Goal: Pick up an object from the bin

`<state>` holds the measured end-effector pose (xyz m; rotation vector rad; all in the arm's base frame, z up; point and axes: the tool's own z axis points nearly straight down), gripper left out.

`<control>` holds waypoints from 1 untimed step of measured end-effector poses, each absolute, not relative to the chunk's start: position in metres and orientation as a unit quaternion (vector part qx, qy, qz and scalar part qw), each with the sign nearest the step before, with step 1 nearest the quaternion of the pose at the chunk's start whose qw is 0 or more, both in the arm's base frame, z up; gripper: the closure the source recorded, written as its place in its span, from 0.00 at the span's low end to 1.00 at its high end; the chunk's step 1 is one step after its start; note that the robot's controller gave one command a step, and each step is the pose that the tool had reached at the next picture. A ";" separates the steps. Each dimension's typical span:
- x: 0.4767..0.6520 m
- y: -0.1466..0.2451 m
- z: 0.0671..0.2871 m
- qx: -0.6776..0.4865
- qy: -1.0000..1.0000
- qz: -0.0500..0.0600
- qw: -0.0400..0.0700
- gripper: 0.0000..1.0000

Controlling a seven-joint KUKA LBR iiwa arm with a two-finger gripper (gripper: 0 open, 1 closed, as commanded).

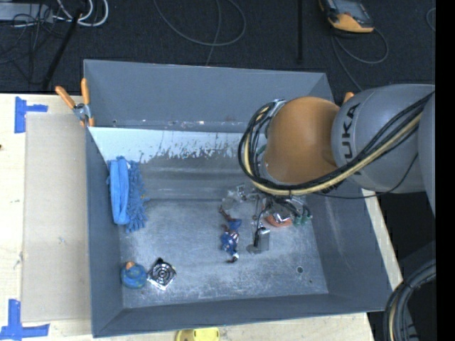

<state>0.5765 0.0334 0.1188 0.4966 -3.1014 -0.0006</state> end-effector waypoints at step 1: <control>0.573 0.026 0.109 0.272 -0.962 -0.001 0.002 0.00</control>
Offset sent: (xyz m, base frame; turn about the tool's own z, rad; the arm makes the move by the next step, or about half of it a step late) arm 0.0044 0.0033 -0.0443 -0.2025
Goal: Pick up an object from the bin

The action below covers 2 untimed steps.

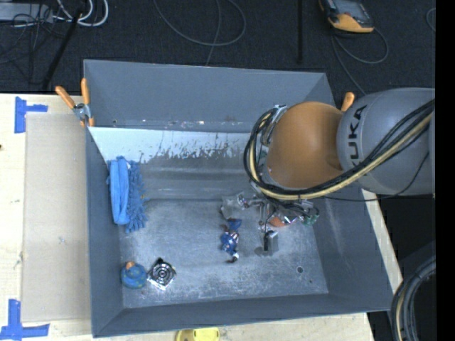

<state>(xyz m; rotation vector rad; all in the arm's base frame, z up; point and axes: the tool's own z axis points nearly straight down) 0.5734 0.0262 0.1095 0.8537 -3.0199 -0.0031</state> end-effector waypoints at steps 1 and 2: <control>0.581 0.037 0.074 0.255 -0.967 -0.001 0.001 1.00; 0.581 0.037 0.074 0.255 -0.967 -0.001 0.001 1.00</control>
Offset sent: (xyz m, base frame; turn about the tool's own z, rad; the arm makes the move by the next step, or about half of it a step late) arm 0.0000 0.0000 0.0000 0.0000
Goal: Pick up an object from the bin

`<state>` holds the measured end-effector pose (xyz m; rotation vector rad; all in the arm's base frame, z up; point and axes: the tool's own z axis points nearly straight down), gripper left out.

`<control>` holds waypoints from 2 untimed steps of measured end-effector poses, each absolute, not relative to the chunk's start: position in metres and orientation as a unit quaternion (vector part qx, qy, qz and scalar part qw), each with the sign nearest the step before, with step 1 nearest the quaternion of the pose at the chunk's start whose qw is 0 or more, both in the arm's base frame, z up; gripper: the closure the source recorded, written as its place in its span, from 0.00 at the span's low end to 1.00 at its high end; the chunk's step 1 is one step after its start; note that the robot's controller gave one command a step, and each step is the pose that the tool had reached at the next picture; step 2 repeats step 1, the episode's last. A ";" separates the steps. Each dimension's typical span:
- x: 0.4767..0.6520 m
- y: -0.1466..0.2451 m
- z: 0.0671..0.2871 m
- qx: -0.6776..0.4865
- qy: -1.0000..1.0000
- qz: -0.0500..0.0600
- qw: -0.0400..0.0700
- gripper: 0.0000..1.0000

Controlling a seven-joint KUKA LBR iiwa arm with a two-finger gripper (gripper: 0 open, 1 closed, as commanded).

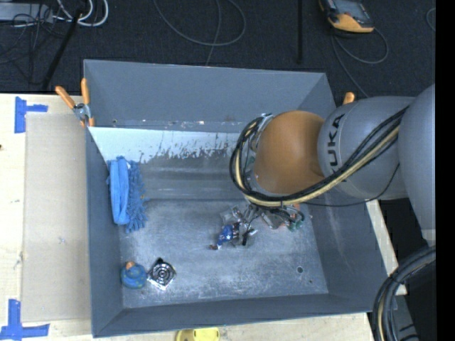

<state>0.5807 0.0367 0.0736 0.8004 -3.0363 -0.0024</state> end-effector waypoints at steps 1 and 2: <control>0.592 0.021 0.213 0.260 -0.966 0.000 -0.001 1.00; 0.592 0.021 0.213 0.260 -0.966 0.000 -0.001 1.00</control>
Offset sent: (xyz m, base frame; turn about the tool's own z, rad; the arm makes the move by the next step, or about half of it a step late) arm 0.0000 0.0000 0.0000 0.0000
